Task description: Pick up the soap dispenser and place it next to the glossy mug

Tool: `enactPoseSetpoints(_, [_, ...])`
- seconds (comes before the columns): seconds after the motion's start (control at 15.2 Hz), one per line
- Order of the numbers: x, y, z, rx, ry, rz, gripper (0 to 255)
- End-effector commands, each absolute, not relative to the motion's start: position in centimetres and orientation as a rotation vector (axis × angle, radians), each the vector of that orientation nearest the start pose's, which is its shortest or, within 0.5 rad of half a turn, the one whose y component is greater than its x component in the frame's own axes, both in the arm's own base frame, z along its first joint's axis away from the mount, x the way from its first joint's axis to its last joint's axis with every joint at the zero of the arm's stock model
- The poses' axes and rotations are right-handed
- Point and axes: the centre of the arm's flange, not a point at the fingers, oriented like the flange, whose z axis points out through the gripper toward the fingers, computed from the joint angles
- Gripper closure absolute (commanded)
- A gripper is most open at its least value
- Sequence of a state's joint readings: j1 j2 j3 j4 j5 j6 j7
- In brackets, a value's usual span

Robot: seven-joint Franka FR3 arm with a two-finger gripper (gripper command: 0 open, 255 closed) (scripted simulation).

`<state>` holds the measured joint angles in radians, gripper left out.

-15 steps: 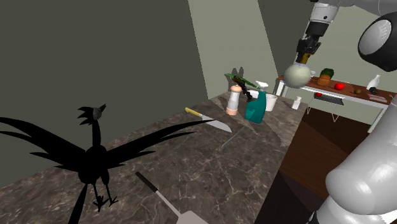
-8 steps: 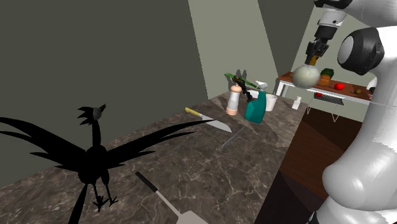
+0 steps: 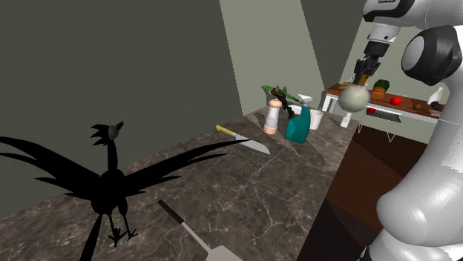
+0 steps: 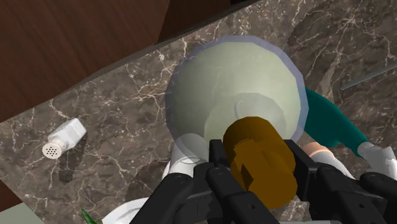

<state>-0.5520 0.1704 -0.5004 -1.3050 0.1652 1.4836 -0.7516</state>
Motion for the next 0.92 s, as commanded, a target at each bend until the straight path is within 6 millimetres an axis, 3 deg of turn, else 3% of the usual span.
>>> enactPoseSetpoints(0.0, [33.6,-48.9,64.3,-3.08,0.429,-0.129,255])
enactPoseSetpoints(0.86, [33.6,-48.9,57.5,-3.08,0.429,-0.129,255])
